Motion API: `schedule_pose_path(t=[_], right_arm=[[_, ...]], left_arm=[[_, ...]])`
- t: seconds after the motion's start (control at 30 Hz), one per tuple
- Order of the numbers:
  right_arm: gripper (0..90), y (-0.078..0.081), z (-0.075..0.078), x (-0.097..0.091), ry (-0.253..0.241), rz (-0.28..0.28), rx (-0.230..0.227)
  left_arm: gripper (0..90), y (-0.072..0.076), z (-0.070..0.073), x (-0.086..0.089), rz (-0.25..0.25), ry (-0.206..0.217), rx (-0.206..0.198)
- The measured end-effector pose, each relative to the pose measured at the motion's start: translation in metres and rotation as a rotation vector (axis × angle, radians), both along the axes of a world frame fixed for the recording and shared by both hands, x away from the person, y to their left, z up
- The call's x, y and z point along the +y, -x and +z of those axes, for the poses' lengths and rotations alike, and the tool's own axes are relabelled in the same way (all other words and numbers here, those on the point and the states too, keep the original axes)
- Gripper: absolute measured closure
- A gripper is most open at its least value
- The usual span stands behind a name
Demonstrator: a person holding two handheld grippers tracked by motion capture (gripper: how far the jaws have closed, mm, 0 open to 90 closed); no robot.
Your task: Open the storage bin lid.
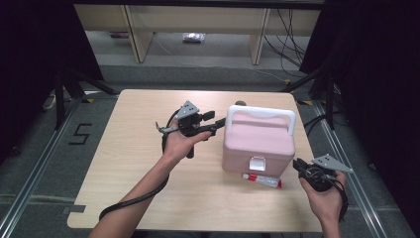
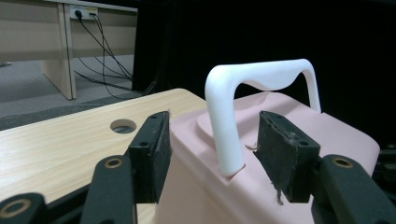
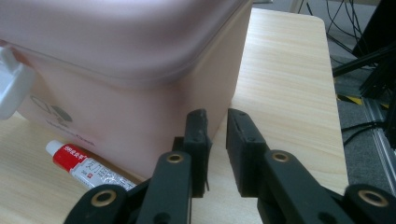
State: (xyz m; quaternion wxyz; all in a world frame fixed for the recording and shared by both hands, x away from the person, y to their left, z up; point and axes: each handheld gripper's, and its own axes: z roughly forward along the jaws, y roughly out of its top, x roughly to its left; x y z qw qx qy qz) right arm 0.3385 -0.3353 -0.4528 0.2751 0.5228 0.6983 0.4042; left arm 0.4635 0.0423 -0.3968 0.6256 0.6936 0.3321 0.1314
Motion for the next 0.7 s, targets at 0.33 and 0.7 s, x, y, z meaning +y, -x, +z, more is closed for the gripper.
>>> schedule_pose_path(t=[0.33,0.7], right_arm=[[78.9,0.001,0.0,0.003,0.033,0.018,-0.032],[79.1,0.008,0.001,0.003,-0.015,0.001,0.009]], left_arm=[[47.4,-0.013,-0.002,-0.022,-0.026,-0.005,0.043],[57.9,-0.023,-0.008,-0.029,-0.036,-0.02,0.068]])
